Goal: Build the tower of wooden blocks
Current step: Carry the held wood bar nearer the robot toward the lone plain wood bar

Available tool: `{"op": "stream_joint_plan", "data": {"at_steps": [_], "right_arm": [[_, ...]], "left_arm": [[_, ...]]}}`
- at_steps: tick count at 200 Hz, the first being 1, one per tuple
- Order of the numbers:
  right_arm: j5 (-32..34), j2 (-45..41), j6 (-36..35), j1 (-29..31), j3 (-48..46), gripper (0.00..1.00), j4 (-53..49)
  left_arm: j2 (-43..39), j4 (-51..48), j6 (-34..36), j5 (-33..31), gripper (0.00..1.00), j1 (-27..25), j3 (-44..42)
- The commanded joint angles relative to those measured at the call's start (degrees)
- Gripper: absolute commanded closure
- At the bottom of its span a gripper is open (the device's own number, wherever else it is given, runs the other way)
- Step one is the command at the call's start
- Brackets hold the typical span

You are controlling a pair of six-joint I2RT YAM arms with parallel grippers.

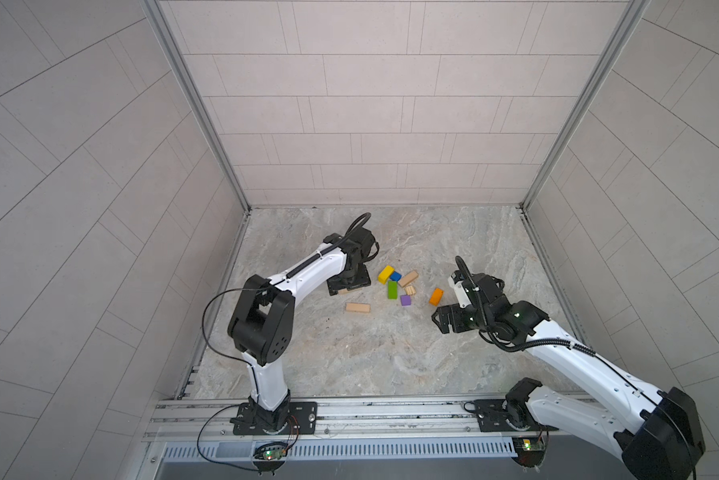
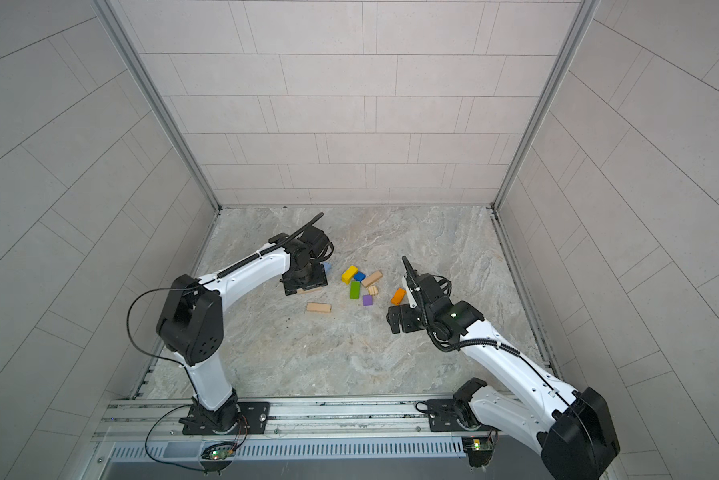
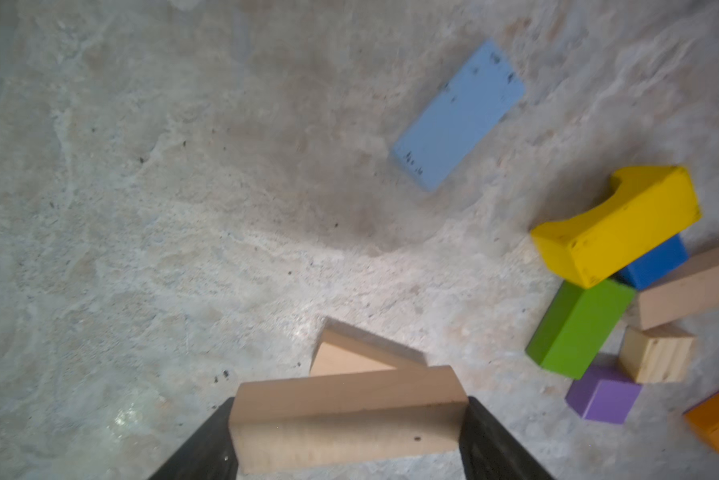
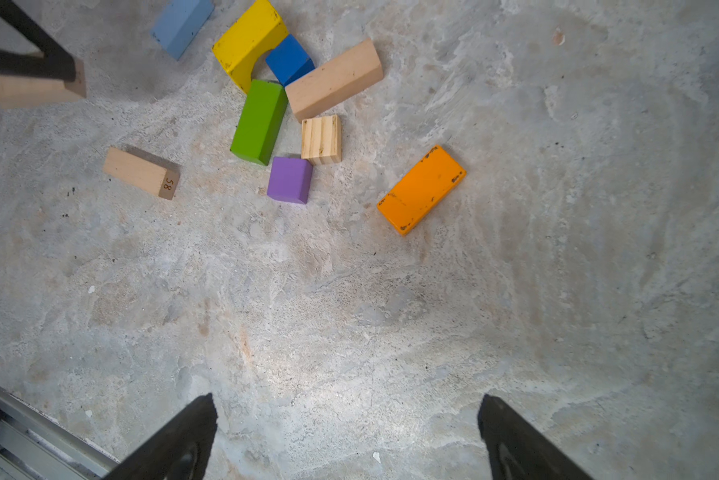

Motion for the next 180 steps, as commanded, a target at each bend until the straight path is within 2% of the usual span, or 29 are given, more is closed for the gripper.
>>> {"op": "stream_joint_plan", "data": {"at_steps": [1,39,70,87,120,180], "right_arm": [[0.7,0.7,-0.2,0.1,2.4,0.01,-0.8],[0.1,2.4,0.5,0.2,3.7,0.01,-0.2],[0.0,3.0,0.2,0.3,4.8,0.01,-1.1],[0.0,3.2,-0.2,0.3,5.6,0.01,-1.8],[0.0,4.0,-0.9,0.3,8.1,0.01,-3.9],[-4.9,2.3,-0.3,0.4,8.0,0.01,-1.5]], "left_arm": [[-5.0,0.7,3.2,1.1,0.42,-0.4,-4.8],[-10.3,7.0,5.6,5.4,0.41,-1.7,-14.0],[-12.0,10.7,6.5,5.5,0.40,-3.1,-18.7],[-12.3,12.4,8.4,6.4,0.40,-3.7,-20.1],[-11.4,13.5,9.7,3.4,0.40,-5.2,-21.6],[-8.4,18.6,11.6,3.3,0.37,-6.4,-24.3]]}}
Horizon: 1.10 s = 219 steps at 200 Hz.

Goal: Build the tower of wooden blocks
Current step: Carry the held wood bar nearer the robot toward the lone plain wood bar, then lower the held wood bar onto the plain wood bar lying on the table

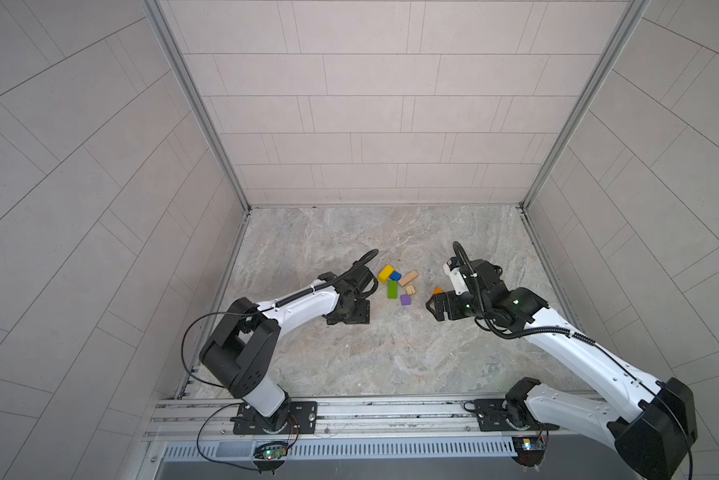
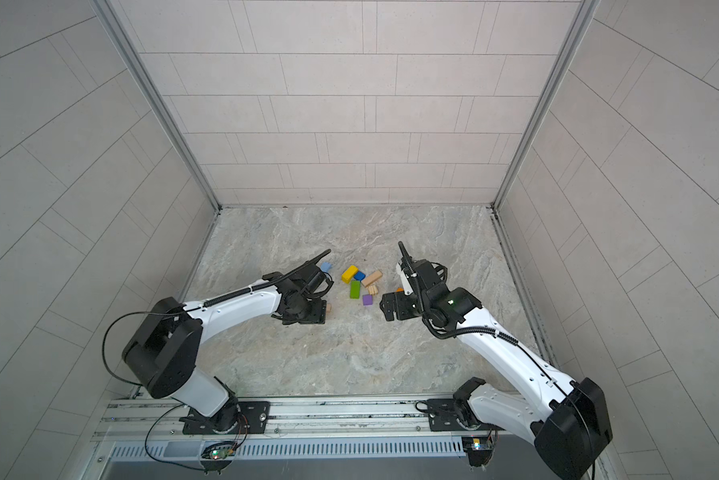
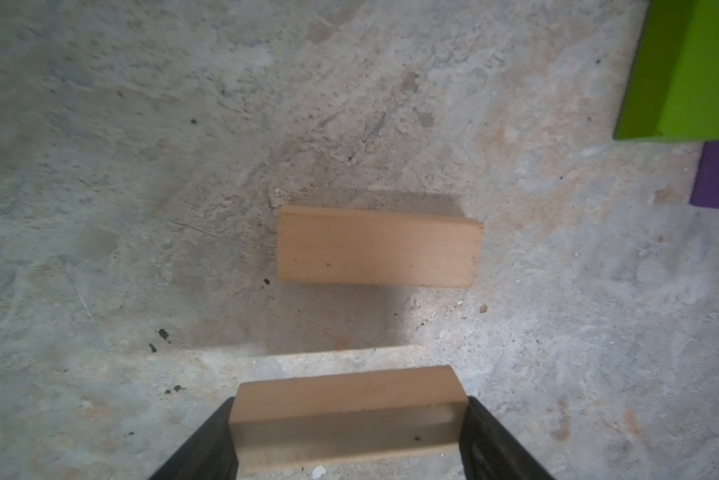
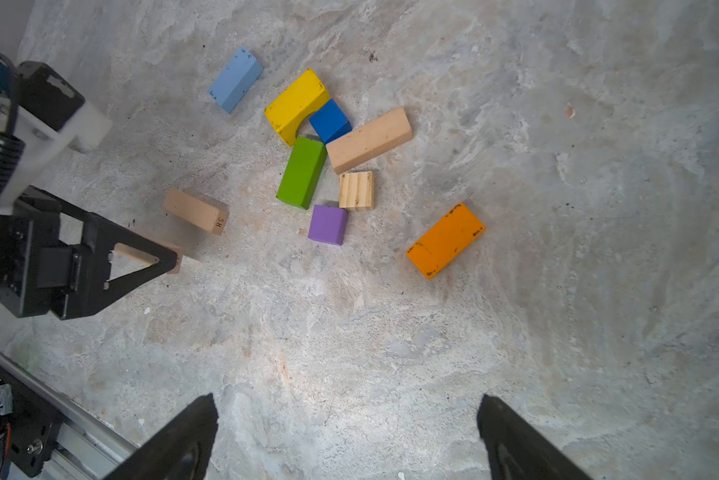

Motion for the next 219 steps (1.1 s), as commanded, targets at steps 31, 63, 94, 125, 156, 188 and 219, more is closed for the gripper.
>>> {"op": "stream_joint_plan", "data": {"at_steps": [31,63,94,125,156,188,219], "right_arm": [[-2.3,-2.4,1.0,0.5,0.0,0.01,0.4],[-3.4,-2.9,1.9,0.9,-0.3,0.01,1.5],[-4.1,-3.5,2.3,1.5,-0.6,0.01,2.8],[-3.7,-3.2,2.4,1.5,-0.6,0.01,2.7],[-3.7,-2.5,2.4,1.6,-0.6,0.01,2.6],[-3.6,-2.3,2.3,1.8,-0.5,0.01,2.4],[-2.9,-2.4,2.3,1.8,-0.6,0.01,1.9]], "left_arm": [[3.2,3.1,2.3,0.2,0.34,-0.3,-1.3],[5.0,3.7,2.5,0.3,0.32,-0.3,-1.1],[6.2,3.7,2.8,0.8,0.26,-0.4,-0.4],[5.8,3.3,2.5,1.0,0.17,-0.6,-0.5],[4.5,2.6,1.5,0.1,0.04,-1.3,-1.1],[4.1,2.9,0.1,-0.5,0.01,-1.8,-2.0],[4.1,3.0,-0.4,-1.5,0.03,-2.1,-2.0]]}}
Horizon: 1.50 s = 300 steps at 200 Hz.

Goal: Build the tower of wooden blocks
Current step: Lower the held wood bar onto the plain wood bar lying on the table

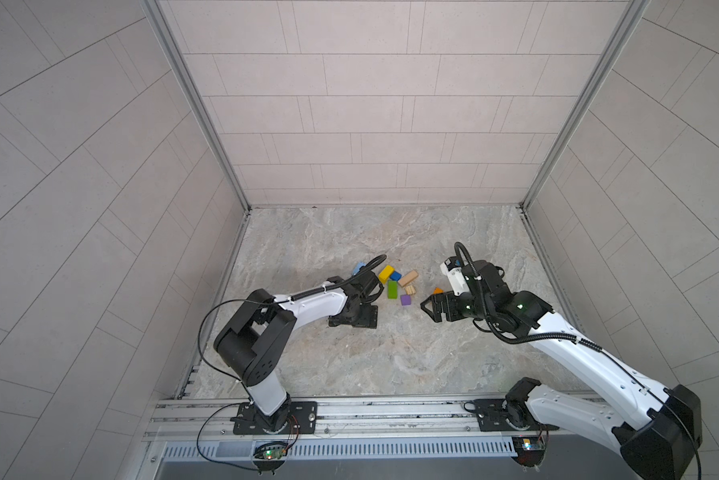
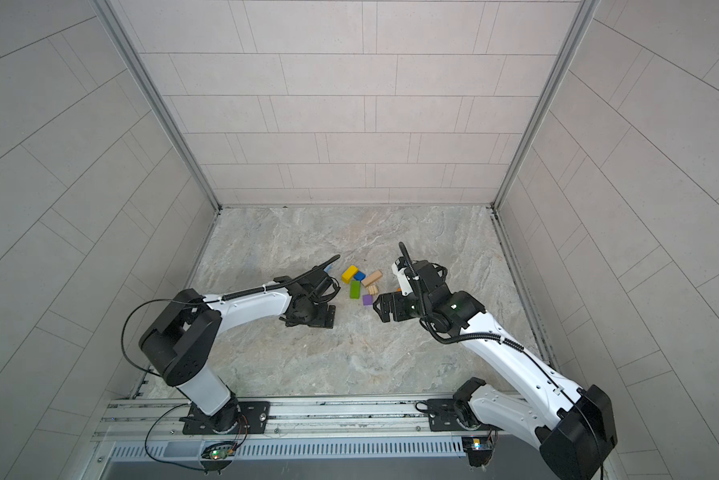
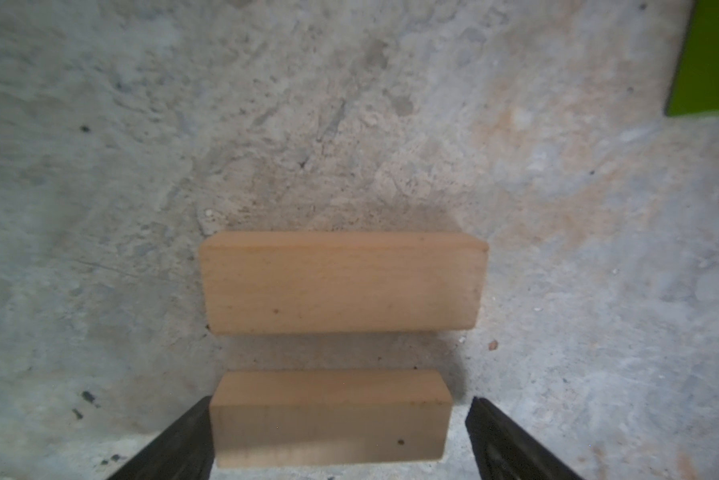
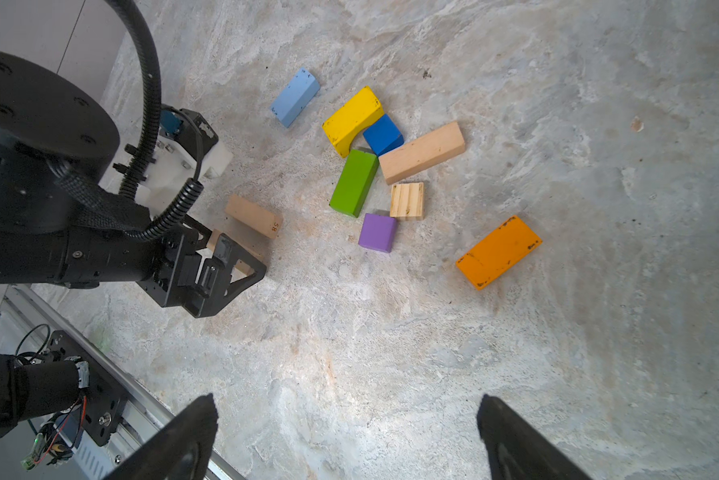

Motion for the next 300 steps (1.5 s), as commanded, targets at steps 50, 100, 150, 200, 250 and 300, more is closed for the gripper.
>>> {"op": "stream_joint_plan", "data": {"at_steps": [50,100,150,200,250,300], "right_arm": [[1.7,-0.3,0.2,0.4,-0.4,0.01,-1.1],[1.7,-0.1,0.0,0.3,-0.2,0.01,-1.3],[1.8,-0.1,-0.3,0.3,0.0,0.01,-1.7],[1.9,0.2,-0.5,0.4,0.4,0.01,-1.9],[2.0,0.4,-0.7,0.3,0.6,0.01,-2.0],[2.1,0.4,-0.7,0.3,0.2,0.01,-2.0]], "left_arm": [[0.5,-1.6,-1.8,-1.9,0.15,-0.5,-0.8],[1.7,-1.9,-2.0,-2.9,0.20,-0.5,0.5],[3.5,-2.6,-1.4,-3.3,0.20,-0.6,2.5],[5.6,-3.1,-0.9,-3.5,0.20,-0.5,4.0],[6.5,-3.9,-1.0,-4.4,0.20,-0.5,5.2],[7.2,-5.0,-0.7,-5.6,0.20,-0.6,6.0]]}}
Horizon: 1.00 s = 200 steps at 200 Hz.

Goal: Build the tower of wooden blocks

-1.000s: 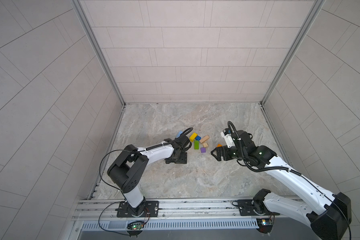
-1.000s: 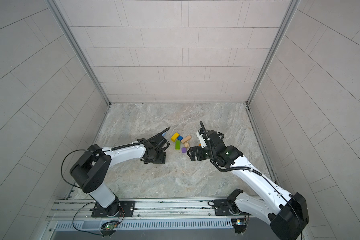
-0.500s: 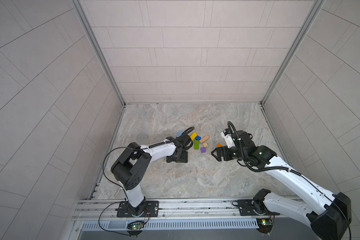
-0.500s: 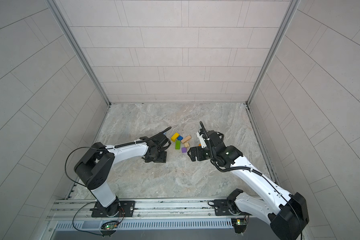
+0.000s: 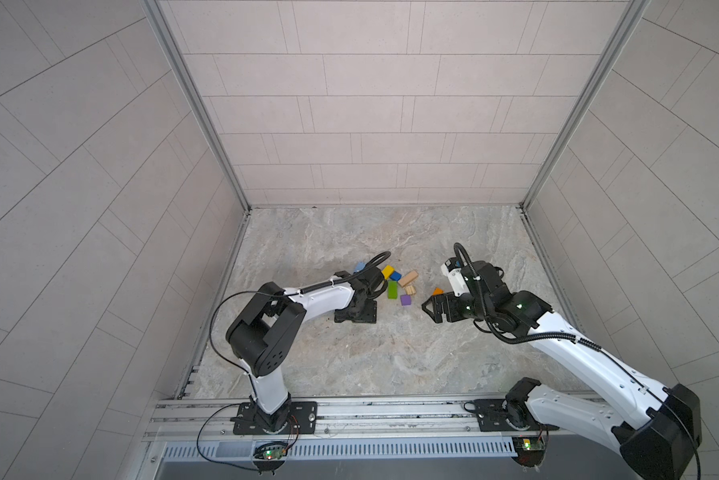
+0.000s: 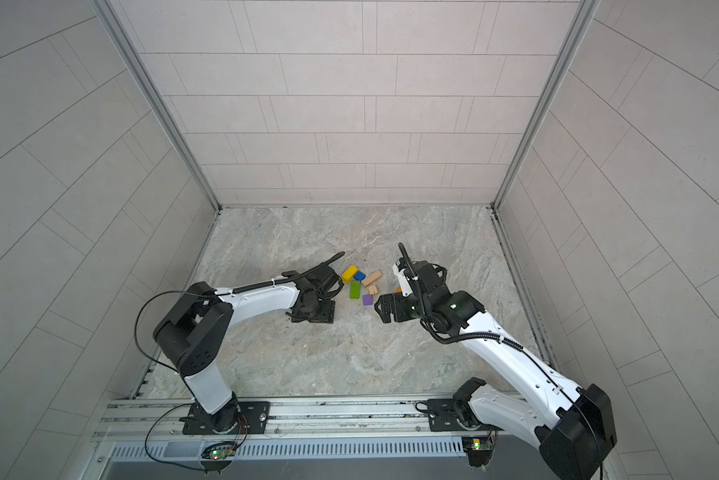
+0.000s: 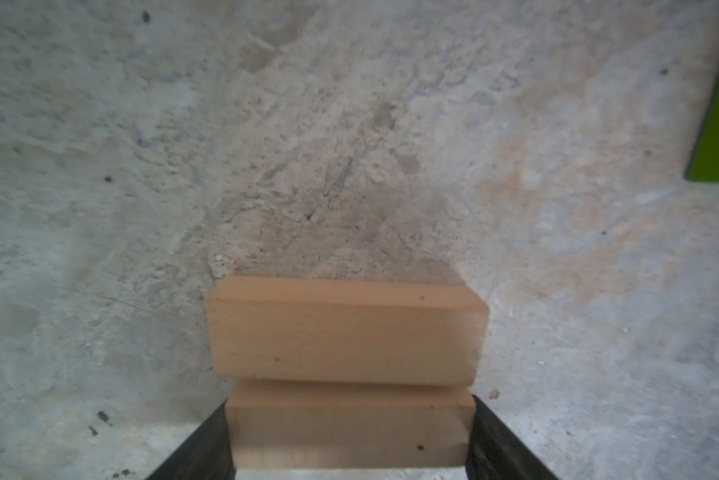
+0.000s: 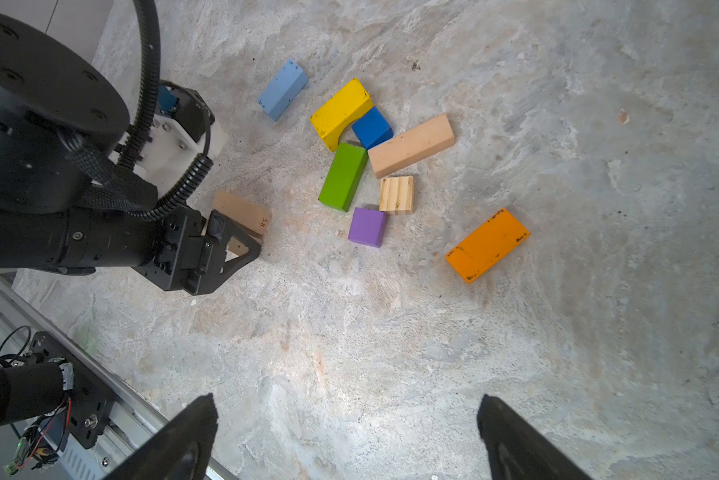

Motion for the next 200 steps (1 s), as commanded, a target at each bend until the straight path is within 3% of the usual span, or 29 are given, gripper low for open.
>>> {"op": "stream_joint_plan", "data": {"at_steps": [1,155,200], "right_arm": [[0.9,0.1,-0.5,0.3,0.1,0.01,-1.1],[1.1,-0.2,-0.6,0.4,-0.5,0.01,-1.2],[1.1,0.0,-0.6,0.3,-0.5,0.01,-1.1]], "left_arm": [[2.3,-1.8,0.6,-2.3,0.20,-0.3,0.5],[3.7,-1.5,1.0,-3.0,0.20,-0.2,0.3],[3.0,-0.9,1.5,-2.5,0.12,-0.3,-0.5]]}}
